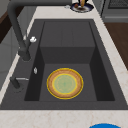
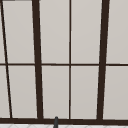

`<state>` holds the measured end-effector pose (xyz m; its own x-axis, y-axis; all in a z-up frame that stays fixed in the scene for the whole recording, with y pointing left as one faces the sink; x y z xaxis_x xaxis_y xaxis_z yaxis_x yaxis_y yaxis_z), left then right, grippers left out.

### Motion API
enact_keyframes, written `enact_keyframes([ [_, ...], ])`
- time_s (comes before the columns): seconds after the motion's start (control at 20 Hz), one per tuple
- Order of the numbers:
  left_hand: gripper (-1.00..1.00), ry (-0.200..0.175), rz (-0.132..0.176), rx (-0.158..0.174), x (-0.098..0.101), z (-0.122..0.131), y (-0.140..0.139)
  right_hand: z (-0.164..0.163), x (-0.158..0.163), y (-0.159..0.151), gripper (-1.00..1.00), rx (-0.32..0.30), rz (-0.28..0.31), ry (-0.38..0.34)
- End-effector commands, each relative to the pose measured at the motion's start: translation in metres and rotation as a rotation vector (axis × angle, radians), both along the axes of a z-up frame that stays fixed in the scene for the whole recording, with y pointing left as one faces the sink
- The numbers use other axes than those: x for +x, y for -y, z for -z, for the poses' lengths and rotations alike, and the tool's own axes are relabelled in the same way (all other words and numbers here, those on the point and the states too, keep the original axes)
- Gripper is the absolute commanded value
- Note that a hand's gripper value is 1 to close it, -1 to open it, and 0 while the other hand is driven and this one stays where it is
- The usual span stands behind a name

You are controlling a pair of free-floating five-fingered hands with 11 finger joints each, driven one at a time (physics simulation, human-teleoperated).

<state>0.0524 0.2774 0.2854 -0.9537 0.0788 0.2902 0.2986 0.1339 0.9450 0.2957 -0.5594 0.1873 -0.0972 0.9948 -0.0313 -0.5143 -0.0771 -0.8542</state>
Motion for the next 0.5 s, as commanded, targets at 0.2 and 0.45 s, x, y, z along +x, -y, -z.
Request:
enact_keyframes([
  [0.2, 0.0, 0.0, 0.0, 0.0, 0.0, 0.0, 0.0, -0.046, -0.008, -0.046, 1.0, -0.021, 0.024, 0.022],
  [0.45, 0.0, 0.0, 0.0, 0.0, 0.0, 0.0, 0.0, -0.074, -0.013, -0.077, 1.0, -0.018, 0.024, 0.028],
])
